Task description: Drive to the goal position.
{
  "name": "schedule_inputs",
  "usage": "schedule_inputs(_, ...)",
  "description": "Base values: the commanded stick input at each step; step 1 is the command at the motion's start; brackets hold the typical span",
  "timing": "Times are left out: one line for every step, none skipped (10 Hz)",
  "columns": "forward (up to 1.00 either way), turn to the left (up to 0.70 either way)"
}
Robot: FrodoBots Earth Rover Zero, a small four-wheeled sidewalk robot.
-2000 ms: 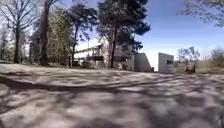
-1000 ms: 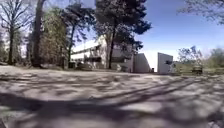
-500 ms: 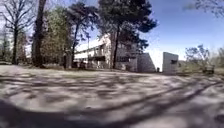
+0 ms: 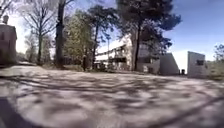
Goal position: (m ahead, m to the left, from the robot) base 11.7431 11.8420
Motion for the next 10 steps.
schedule_inputs(1.0,0.4)
schedule_inputs(1.0,0.4)
schedule_inputs(1.0,0.4)
schedule_inputs(1.0,0.4)
schedule_inputs(1.0,0.4)
schedule_inputs(1.0,0.4)
schedule_inputs(1.0,0.4)
schedule_inputs(1.0,0.4)
schedule_inputs(1.0,0.22)
schedule_inputs(1.0,0.0)
